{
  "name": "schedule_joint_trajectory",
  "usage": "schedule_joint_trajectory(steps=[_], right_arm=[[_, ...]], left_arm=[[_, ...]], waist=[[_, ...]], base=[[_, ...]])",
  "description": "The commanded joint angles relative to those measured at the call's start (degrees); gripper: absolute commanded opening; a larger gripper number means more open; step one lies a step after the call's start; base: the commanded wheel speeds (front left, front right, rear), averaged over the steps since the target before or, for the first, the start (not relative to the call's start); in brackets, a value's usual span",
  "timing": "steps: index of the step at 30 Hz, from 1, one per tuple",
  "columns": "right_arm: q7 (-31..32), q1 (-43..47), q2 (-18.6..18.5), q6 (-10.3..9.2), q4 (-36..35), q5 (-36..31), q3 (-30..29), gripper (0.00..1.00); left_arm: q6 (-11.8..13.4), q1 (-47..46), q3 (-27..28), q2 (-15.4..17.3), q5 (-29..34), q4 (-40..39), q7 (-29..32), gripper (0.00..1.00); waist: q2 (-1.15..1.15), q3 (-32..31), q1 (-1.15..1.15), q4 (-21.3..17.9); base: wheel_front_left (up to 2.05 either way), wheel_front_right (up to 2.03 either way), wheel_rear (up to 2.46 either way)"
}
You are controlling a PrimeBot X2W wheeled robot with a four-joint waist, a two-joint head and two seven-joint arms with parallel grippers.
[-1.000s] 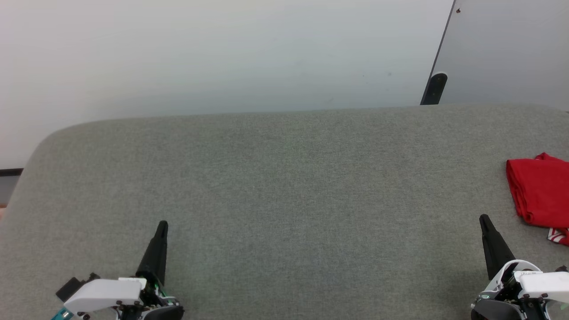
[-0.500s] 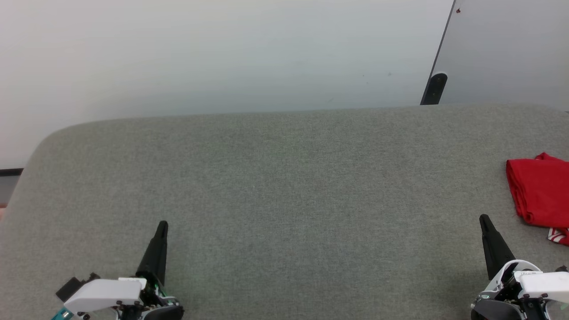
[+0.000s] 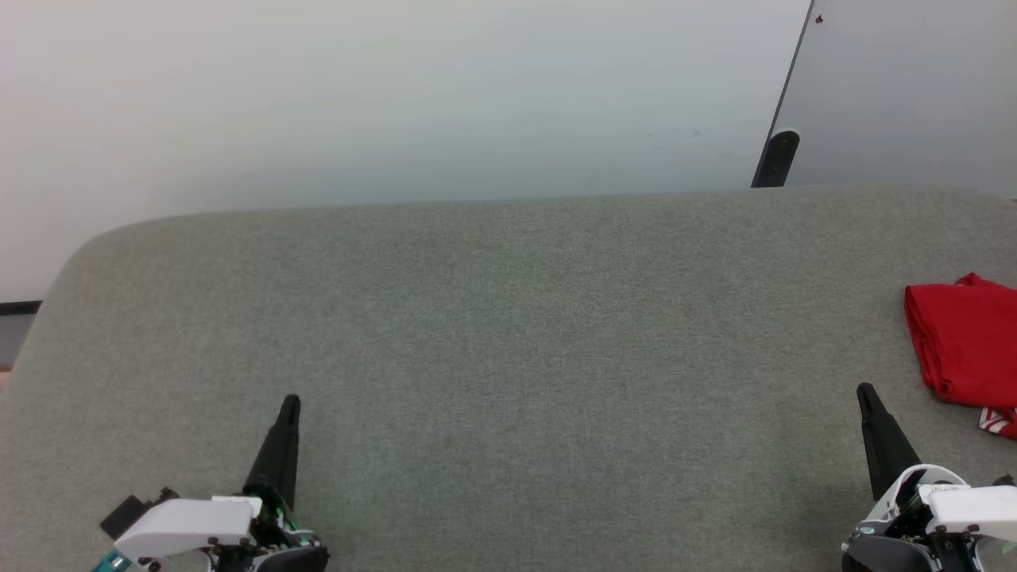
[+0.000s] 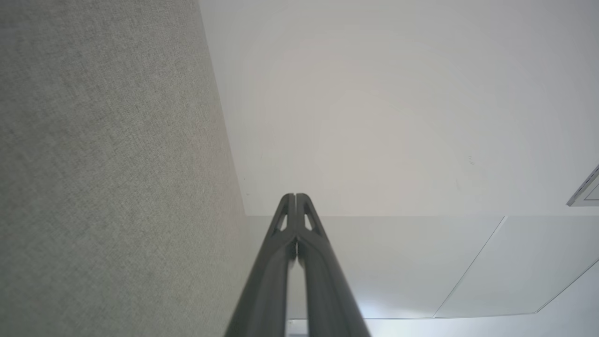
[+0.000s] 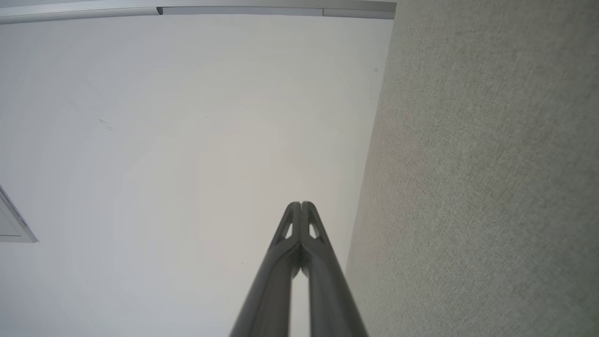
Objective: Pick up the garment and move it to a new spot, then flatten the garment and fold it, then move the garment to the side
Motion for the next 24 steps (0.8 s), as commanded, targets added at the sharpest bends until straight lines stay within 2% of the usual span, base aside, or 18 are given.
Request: schedule_joint_trajectory(steps=[1, 24], right_arm=[[0.10, -0.22, 0.18, -0.08, 0.02, 0.14, 0.21, 0.00], [0.10, -0.22, 0.18, -0.08, 0.02, 0.14, 0.21, 0.00]], left_arm=[[-0.33, -0.58, 0.08, 0.03, -0.20, 0.05, 0.08, 0.00], [-0.33, -0.58, 0.09, 0.03, -0.20, 0.04, 0.06, 0.00]], waist=[[0.00, 0.00, 0.00, 0.00], [0.00, 0.00, 0.00, 0.00]], base=[[0.00, 0.00, 0.00], [0.00, 0.00, 0.00]])
